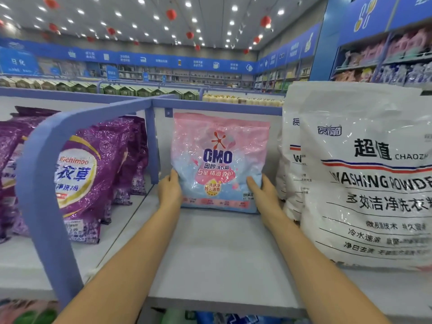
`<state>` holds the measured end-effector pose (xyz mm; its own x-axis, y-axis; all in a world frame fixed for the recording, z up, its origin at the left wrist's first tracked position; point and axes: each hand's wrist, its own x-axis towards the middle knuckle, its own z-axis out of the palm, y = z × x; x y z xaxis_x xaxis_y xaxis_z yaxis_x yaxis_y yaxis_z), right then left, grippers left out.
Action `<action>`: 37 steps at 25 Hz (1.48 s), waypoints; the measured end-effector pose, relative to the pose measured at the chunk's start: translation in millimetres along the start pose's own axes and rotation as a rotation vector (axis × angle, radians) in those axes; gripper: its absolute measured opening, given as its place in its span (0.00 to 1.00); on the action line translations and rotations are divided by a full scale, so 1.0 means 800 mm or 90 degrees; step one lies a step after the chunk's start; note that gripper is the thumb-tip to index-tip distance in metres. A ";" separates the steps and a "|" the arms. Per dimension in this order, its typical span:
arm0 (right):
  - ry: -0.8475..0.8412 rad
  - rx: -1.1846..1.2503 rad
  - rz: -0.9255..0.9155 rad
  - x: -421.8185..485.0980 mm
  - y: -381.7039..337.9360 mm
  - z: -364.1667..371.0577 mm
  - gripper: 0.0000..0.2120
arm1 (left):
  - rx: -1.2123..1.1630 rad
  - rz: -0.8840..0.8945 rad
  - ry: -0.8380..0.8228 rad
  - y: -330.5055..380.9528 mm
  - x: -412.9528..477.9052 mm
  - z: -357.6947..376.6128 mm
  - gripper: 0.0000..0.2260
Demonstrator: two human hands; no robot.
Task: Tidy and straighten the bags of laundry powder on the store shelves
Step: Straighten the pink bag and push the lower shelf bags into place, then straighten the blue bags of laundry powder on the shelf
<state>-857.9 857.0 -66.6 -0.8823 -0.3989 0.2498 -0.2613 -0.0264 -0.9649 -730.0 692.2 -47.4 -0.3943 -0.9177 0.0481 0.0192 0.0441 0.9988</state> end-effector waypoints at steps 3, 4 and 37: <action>0.028 0.010 -0.006 -0.009 -0.006 -0.002 0.19 | 0.011 0.033 0.023 -0.009 -0.003 -0.001 0.10; 0.038 0.018 -0.014 -0.011 -0.010 -0.003 0.22 | 0.016 0.045 0.039 -0.009 -0.005 -0.002 0.10; 0.323 0.266 0.492 -0.284 0.207 0.033 0.33 | 0.429 0.372 -0.364 -0.231 -0.259 -0.224 0.10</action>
<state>-690.3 919.0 -285.3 -0.8389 -0.0089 -0.5443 0.5241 -0.2834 -0.8031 -487.0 803.4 -241.6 -0.8656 -0.3683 0.3392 -0.0988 0.7898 0.6054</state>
